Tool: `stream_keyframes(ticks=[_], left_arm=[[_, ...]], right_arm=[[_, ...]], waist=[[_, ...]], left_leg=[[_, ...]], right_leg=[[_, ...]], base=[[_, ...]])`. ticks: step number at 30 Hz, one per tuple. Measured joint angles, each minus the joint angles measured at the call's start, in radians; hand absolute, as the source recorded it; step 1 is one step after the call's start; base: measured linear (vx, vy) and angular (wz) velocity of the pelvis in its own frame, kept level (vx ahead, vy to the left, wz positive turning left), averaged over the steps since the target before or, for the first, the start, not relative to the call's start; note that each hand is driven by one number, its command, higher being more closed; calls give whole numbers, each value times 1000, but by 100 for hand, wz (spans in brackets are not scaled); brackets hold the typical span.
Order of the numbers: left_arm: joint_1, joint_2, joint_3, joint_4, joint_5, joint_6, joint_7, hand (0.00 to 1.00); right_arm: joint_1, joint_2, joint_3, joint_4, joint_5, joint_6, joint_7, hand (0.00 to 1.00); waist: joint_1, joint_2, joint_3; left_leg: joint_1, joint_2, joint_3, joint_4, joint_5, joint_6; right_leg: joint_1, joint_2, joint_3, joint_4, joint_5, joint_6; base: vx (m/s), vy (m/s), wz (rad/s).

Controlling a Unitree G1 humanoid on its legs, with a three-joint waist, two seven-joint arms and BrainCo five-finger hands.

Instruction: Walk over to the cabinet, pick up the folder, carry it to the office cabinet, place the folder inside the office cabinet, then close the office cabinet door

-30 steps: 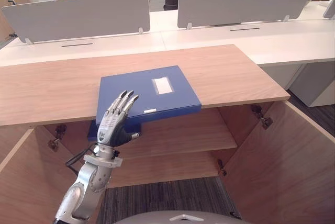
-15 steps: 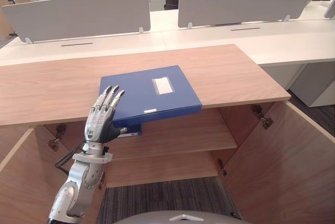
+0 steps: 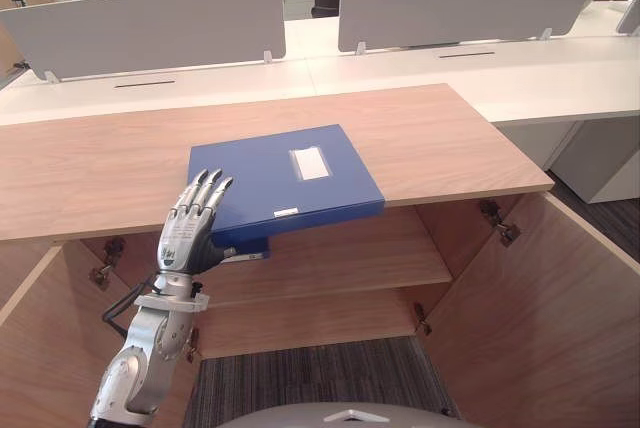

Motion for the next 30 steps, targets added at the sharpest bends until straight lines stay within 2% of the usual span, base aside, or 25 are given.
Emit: stream_keyframes(ticks=[1,2,9,22,26,30], left_arm=[[2,0,0,0,0,2,-1,0],[5,0,0,2,0,3,-3,100],[3,0,7,21,29,4,-6,100],[-8,-5,21,18,56,4,35,100],[-8,-76,22,7,51,17,58,100],[-5,-143,21,-20,-42,20,87,100]], right_arm=[[1,2,-7,0,0,0,0,0],[3,4,-16,0,0,0,0,0],[5,6,-24,-1,0,1,1,0],[5,7,-27,-1,0,1,1,0],[5,7,-26,-1,1,1,0,0],[5,7,-12,-3,11,1,-2,0]], waist=[[0,0,0],[0,0,0],[-1,0,0],[-5,1,-1],[-2,0,-1],[2,-1,-1]], left_leg=[[0,0,1,0,0,0],[0,0,4,0,-1,-1],[3,1,13,4,-5,-1],[5,2,16,5,-6,-1],[4,1,16,5,-6,-1],[1,1,13,5,-6,-1]], right_leg=[[0,0,1,-1,1,0],[0,0,4,-3,2,0],[-1,0,13,-5,4,0],[0,0,17,-6,4,0],[-1,0,16,-6,4,0],[-2,-1,14,-7,4,1]], base=[[0,0,-5],[0,0,-6],[-1,-1,-4],[-23,-15,0],[-15,-11,0],[0,0,0]])
